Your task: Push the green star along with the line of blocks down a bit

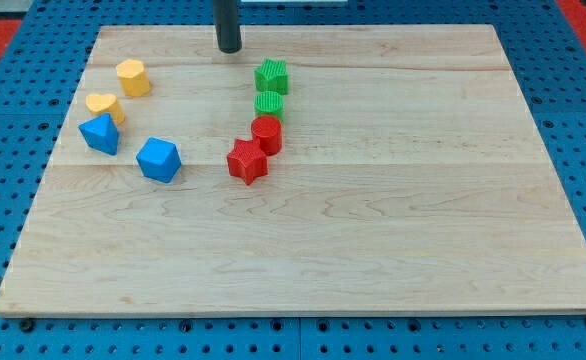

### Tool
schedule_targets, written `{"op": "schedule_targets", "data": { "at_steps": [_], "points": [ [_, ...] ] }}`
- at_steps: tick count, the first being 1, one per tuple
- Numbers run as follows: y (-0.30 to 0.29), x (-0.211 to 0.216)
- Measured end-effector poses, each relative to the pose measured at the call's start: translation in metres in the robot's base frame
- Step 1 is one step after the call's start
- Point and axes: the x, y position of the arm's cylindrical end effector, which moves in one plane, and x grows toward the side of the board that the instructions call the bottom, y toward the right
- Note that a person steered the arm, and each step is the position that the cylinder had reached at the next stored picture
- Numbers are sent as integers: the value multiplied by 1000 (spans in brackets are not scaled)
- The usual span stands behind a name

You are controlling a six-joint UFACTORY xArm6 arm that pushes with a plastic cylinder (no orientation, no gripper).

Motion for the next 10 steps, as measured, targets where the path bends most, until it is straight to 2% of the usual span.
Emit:
{"op": "schedule_targets", "data": {
  "at_steps": [1, 2, 6, 7, 8, 9, 10],
  "points": [
    [-4, -3],
    [25, 44],
    [24, 39],
    [25, 49],
    [37, 113],
    [52, 146],
    [48, 146]
  ]
}}
